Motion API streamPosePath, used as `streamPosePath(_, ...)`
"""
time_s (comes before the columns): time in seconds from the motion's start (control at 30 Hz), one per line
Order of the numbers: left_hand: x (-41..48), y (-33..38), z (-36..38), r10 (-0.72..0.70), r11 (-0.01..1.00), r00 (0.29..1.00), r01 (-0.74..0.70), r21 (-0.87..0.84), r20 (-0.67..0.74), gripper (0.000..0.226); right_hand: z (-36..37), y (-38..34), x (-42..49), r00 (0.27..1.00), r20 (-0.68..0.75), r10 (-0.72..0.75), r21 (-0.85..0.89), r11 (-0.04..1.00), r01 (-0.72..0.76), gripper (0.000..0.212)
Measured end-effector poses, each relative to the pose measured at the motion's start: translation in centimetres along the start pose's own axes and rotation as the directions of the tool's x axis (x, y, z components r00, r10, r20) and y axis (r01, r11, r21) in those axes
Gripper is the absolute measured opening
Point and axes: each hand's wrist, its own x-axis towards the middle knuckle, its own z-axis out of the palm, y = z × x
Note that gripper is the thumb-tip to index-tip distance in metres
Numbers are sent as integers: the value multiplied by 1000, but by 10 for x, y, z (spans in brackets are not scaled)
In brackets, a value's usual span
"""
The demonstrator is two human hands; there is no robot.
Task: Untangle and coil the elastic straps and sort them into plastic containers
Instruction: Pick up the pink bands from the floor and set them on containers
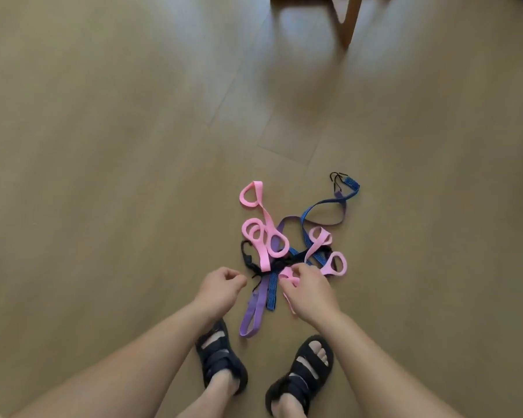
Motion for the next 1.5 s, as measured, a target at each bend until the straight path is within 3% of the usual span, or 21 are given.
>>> streamPosePath(0.23, 162, -64, 32, -16, 998, 999, 14, 57, 33, 13, 131, 39, 154, 996, 70, 50, -90, 995, -44, 31)
streamPosePath(0.37, 213, -90, 47, -39, 999, 999, 40, -34, 23, 10, 179, 56, 199, 972, -22, 232, 45, 972, -231, 38)
streamPosePath(0.43, 225, -96, 52, -74, 988, 996, 79, -134, 46, 10, 186, 59, 209, 954, -13, 299, 136, 946, -294, 29)
streamPosePath(0.5, 227, -97, 54, -126, 973, 987, 143, -181, 102, 12, 184, 53, 206, 960, 53, 276, 339, 899, -277, 20)
streamPosePath(0.57, 222, -96, 55, -184, 943, 960, 233, -238, 212, 21, 175, 37, 188, 974, 101, 203, 572, 789, -224, 10)
streamPosePath(0.63, 218, -93, 54, -209, 870, 905, 345, -352, 371, 31, 163, 23, 166, 981, 164, 101, 664, 724, -186, 8)
streamPosePath(0.7, 215, -85, 53, -174, 765, 864, 421, -488, 473, 31, 151, 19, 149, 970, 244, -10, 661, 733, -159, 7)
streamPosePath(0.77, 217, -75, 53, -149, 689, 890, 406, -600, 431, 28, 142, 21, 145, 956, 287, -53, 574, 809, -127, 3)
streamPosePath(0.83, 220, -66, 54, -154, 685, 939, 325, -653, 306, 25, 135, 28, 155, 966, 255, -50, 485, 871, -83, 9)
streamPosePath(0.9, 224, -63, 55, -145, 746, 970, 236, -623, 194, 29, 128, 37, 176, 996, 80, -30, 394, 919, -4, 13)
streamPosePath(1.0, 233, -66, 53, -124, 800, 984, 175, -573, 128, 24, 115, 46, 224, 978, -207, 6, 150, 988, 26, 19)
streamPosePath(1.13, 244, -69, 45, -86, 813, 984, 159, -560, 154, 22, 118, 37, 288, 970, -242, -17, -45, 999, 6, 46)
streamPosePath(1.23, 252, -64, 38, -40, 820, 985, 129, -558, 169, 31, 135, 20, 320, 983, -183, -16, -42, 999, 8, 53)
streamPosePath(1.37, 252, -56, 28, -65, 860, 995, 94, -502, 73, 22, 149, 7, 322, 996, -5, 95, 210, 973, -91, 36)
streamPosePath(1.5, 217, -41, 5, -32, 857, 999, 24, -515, -6, 8, 130, -6, 260, 995, -102, -14, 395, 917, 54, 6)
